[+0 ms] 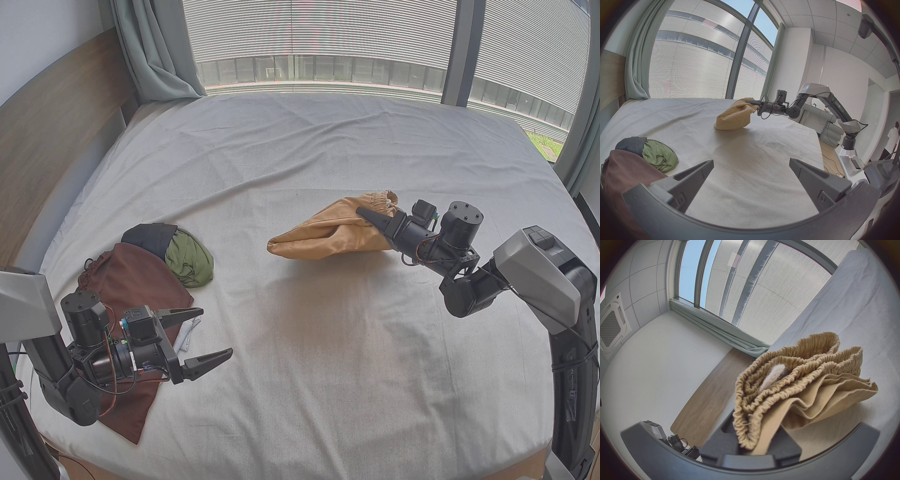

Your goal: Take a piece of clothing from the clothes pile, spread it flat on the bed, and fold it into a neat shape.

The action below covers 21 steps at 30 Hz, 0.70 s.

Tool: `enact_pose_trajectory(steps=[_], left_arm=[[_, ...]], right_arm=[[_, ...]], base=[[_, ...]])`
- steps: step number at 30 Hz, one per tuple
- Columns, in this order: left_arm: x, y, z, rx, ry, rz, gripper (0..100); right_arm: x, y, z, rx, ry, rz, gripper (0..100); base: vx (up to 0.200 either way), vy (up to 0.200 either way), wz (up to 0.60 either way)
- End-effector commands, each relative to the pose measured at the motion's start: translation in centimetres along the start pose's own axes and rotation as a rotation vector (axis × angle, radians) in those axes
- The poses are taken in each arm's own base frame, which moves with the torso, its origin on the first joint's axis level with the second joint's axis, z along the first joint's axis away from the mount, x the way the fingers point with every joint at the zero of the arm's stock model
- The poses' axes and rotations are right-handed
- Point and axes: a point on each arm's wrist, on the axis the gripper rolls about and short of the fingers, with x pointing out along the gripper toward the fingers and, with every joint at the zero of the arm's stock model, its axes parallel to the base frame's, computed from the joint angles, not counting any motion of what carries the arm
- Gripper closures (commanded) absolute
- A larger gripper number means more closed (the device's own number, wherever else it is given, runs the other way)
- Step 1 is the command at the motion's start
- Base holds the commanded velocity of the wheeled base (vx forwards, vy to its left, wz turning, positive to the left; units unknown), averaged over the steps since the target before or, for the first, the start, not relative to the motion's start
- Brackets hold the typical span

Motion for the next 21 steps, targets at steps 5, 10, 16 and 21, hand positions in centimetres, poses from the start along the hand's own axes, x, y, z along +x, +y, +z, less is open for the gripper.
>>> enact_pose_trajectory(steps=[5,10,16,21], left_arm=[[0.0,0.0,-0.1,-0.003,0.002,-0.002,0],[0.1,-0.1,-0.1,-0.004,0.003,-0.007,0],[0.0,-0.2,-0.1,-0.005,0.004,-0.006,0],[0.0,-0.2,-0.2,-0.008,0.008,-0.006,0]], right_arm=[[1.2,0.7,2.5,-0.040,-0.047,0.036,100],[2.0,1.2,3.8,-0.056,-0.063,0.054,100],[2.8,2.0,5.1,-0.070,-0.077,0.071,100],[3.4,1.7,5.4,-0.048,-0.065,0.066,100]], base=[[0.000,0.000,0.00],[0.000,0.000,0.00],[0.000,0.000,0.00],[0.000,0.000,0.00]])
